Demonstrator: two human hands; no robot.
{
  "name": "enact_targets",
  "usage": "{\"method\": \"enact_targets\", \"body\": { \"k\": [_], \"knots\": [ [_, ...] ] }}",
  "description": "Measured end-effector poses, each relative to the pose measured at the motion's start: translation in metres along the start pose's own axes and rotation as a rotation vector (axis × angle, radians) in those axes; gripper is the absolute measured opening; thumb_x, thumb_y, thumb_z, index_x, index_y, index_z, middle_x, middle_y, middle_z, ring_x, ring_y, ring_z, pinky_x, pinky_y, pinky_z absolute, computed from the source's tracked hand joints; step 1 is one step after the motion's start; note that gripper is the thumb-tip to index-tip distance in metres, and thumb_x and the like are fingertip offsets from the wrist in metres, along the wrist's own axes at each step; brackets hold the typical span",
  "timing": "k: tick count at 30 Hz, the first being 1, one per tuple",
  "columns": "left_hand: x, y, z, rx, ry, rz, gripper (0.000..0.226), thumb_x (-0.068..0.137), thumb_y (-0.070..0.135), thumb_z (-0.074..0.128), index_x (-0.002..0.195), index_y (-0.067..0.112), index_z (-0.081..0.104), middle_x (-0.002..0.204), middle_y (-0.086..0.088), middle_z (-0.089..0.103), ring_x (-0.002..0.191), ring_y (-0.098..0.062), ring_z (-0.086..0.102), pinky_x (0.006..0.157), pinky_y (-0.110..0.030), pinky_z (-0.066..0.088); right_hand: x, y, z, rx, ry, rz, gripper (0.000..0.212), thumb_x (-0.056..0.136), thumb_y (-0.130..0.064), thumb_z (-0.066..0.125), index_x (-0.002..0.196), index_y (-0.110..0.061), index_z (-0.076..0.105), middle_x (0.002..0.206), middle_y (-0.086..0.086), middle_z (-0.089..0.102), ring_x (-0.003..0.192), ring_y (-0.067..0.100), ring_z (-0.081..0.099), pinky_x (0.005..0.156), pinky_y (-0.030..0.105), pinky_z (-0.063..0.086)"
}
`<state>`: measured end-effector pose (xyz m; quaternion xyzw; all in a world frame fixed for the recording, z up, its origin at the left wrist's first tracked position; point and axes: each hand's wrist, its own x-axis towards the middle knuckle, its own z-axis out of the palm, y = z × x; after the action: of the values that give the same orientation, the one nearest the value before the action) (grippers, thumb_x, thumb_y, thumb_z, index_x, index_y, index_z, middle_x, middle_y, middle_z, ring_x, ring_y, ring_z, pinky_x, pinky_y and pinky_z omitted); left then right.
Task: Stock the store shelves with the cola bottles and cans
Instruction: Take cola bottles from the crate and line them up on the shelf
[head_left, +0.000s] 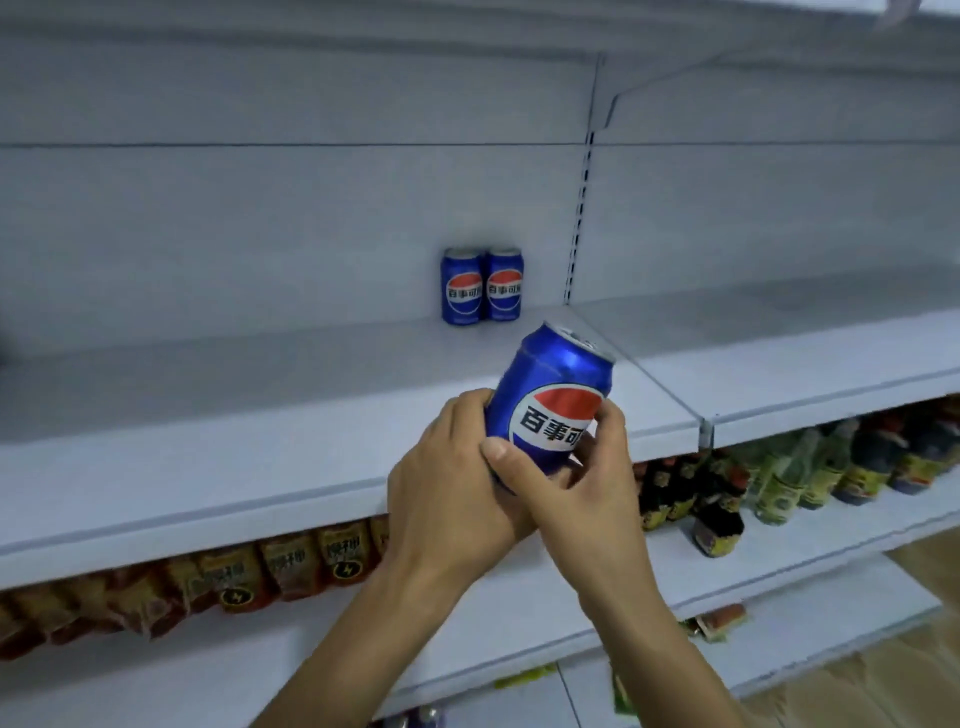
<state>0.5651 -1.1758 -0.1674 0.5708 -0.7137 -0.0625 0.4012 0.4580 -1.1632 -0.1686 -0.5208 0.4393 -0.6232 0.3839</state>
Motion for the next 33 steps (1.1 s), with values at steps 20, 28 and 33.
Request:
{"method": "enact_targets", "body": {
  "k": [20, 28, 33],
  "knots": [
    [0.187, -0.081, 0.08, -0.114, -0.176, -0.058, 0.107, 0.07, 0.057, 0.073, 0.151, 0.027, 0.009, 0.157, 0.006, 0.014, 0.14, -0.017, 0.025, 0.111, -0.035, 0.031, 0.264, 0.059, -0.043, -0.346, -0.069, -0.008, 0.073, 0.06, -0.014, 0.089, 0.112, -0.024, 0.039, 0.098, -0.014, 0.056, 0.085, 0.006, 0.061, 0.064, 0.015, 0.048],
    [0.258, -0.098, 0.088, 0.384, -0.148, -0.024, 0.099, 0.082, 0.04, 0.07, 0.152, 0.013, 0.007, 0.16, -0.006, 0.009, 0.144, -0.026, 0.017, 0.112, -0.044, 0.028, 0.362, 0.121, -0.046, -0.557, -0.127, 0.109, 0.082, 0.062, -0.018, 0.088, 0.125, -0.011, 0.036, 0.126, 0.012, 0.055, 0.11, 0.028, 0.058, 0.084, 0.035, 0.05],
    [0.278, -0.095, 0.096, 0.418, -0.209, -0.064, 0.104, 0.082, 0.036, 0.071, 0.153, 0.011, 0.0, 0.161, -0.007, 0.0, 0.147, -0.023, 0.007, 0.118, -0.038, 0.018, 0.382, 0.137, -0.041, -0.525, -0.152, 0.075, 0.084, 0.062, -0.015, 0.089, 0.127, -0.007, 0.036, 0.127, 0.015, 0.055, 0.113, 0.032, 0.057, 0.089, 0.04, 0.05]
  ]
}}
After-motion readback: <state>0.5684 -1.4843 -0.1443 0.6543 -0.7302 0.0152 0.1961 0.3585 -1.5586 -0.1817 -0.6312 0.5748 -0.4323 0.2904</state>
